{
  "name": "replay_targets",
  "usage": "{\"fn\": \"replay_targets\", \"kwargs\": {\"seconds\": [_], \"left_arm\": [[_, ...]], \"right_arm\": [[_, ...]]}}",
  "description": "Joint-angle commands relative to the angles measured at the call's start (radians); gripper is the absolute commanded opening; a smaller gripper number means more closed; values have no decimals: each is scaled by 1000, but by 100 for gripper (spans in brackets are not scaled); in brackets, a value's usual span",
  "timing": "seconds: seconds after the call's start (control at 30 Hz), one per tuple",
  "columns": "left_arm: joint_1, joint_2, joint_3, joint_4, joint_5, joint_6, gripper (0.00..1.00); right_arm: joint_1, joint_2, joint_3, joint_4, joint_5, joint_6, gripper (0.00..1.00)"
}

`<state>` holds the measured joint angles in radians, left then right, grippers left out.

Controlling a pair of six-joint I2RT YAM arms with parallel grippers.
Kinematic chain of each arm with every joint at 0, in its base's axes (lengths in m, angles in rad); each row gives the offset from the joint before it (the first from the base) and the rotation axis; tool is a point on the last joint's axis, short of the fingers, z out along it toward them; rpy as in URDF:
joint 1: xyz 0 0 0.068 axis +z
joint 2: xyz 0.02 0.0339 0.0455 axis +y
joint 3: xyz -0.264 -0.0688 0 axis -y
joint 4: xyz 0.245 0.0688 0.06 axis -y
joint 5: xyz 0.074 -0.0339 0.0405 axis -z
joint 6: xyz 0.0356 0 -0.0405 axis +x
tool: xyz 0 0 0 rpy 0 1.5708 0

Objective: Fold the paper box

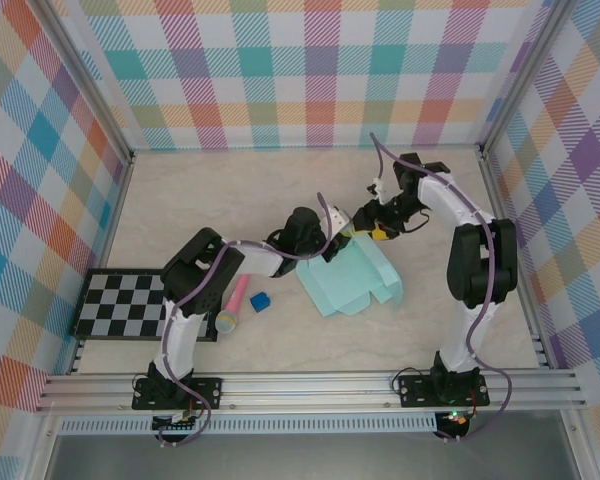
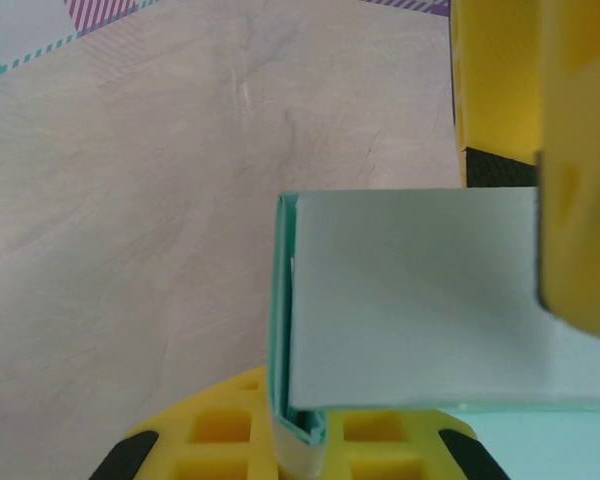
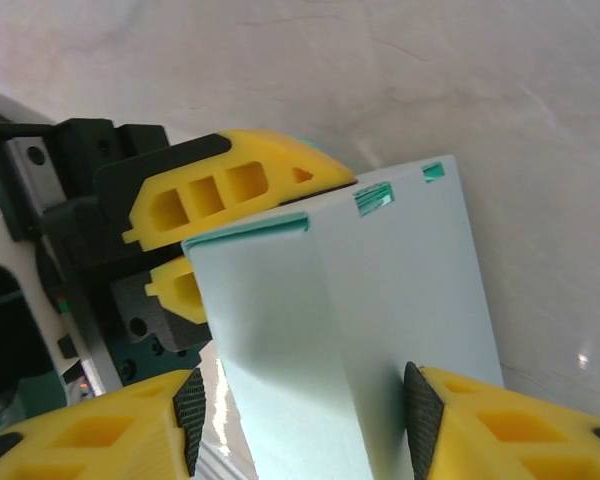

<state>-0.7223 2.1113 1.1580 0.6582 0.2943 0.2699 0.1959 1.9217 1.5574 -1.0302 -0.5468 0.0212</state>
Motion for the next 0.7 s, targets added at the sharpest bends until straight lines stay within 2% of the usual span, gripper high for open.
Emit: {"fn": "replay_targets", "kwargs": {"seconds": [0.0,0.17,0.2,0.3,0.53,0.67], "left_arm": [[-30,26,11,107,-56,11,8],[-37,32,3,117,-85,0,19],[-38,32,6,111,-78,1,24],[-38,24,7,73,-21,9,30],[-11,-33,-56,66,37,-30,34],[22,-70,-88,36,62,21,35]], "right_arm": [[20,-5,-31,-47,6,-28,55],[20,-7,-69,-21,17,-21,51],[20,-3,-71,-18,19,-20,50],[19,5,-74,-8,25,-18,48],[17,20,-66,-20,58,-33,46],[18,21,-71,-18,51,-32,45]]}}
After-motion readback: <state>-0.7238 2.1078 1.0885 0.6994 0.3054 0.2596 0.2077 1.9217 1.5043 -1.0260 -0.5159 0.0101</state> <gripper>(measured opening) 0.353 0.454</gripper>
